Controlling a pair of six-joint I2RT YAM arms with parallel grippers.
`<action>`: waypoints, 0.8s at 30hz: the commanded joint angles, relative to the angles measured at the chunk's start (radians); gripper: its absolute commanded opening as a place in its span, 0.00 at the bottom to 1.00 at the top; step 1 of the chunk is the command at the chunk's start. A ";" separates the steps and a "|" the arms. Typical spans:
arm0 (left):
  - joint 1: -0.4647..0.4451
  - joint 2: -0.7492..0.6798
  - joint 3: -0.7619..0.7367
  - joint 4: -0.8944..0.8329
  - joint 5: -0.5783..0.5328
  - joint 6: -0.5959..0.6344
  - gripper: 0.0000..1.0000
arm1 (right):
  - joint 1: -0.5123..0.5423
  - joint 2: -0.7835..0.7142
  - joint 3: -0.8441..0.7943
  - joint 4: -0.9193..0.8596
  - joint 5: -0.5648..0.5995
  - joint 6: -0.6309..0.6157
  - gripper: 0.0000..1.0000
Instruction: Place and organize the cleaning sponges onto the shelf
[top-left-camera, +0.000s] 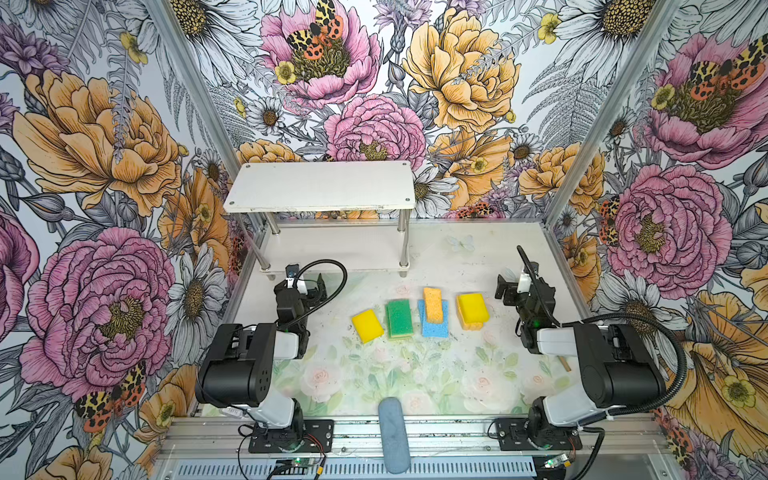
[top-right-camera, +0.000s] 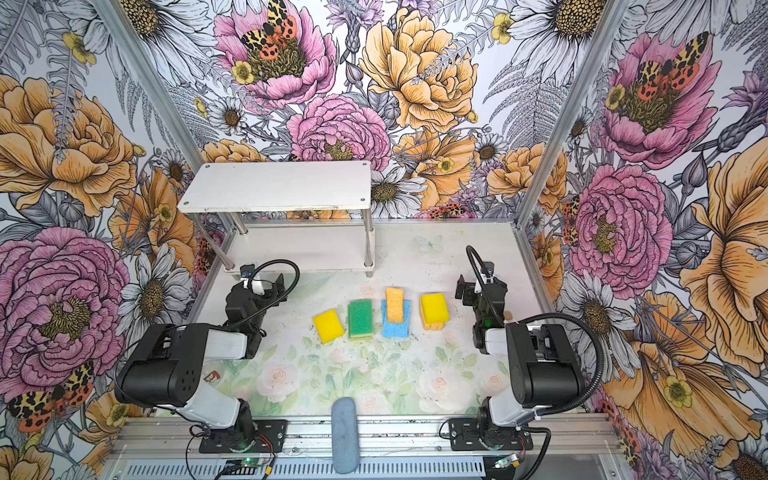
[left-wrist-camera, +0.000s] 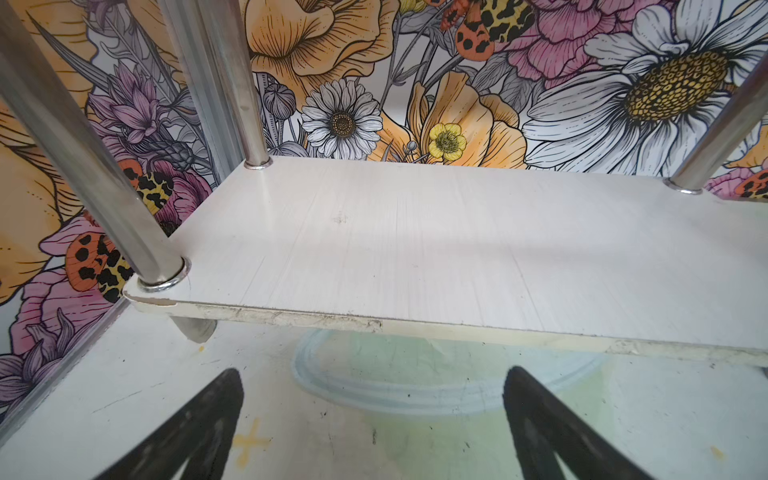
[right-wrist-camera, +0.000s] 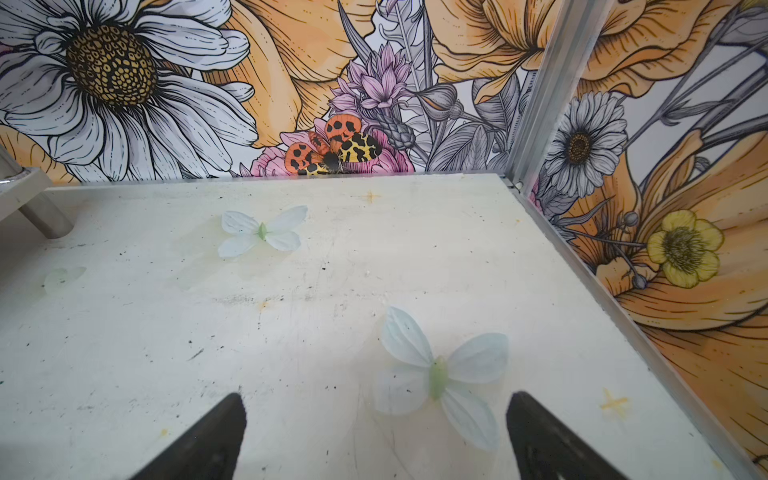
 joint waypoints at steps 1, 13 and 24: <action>-0.001 -0.006 0.015 0.000 -0.034 -0.007 0.99 | 0.010 0.002 0.003 0.013 0.019 0.000 1.00; 0.000 -0.006 0.015 0.000 -0.047 -0.012 0.99 | 0.023 0.003 0.004 0.011 0.041 -0.009 1.00; 0.000 -0.006 0.015 0.000 -0.047 -0.011 0.99 | 0.023 -0.002 0.007 0.009 0.060 -0.003 0.98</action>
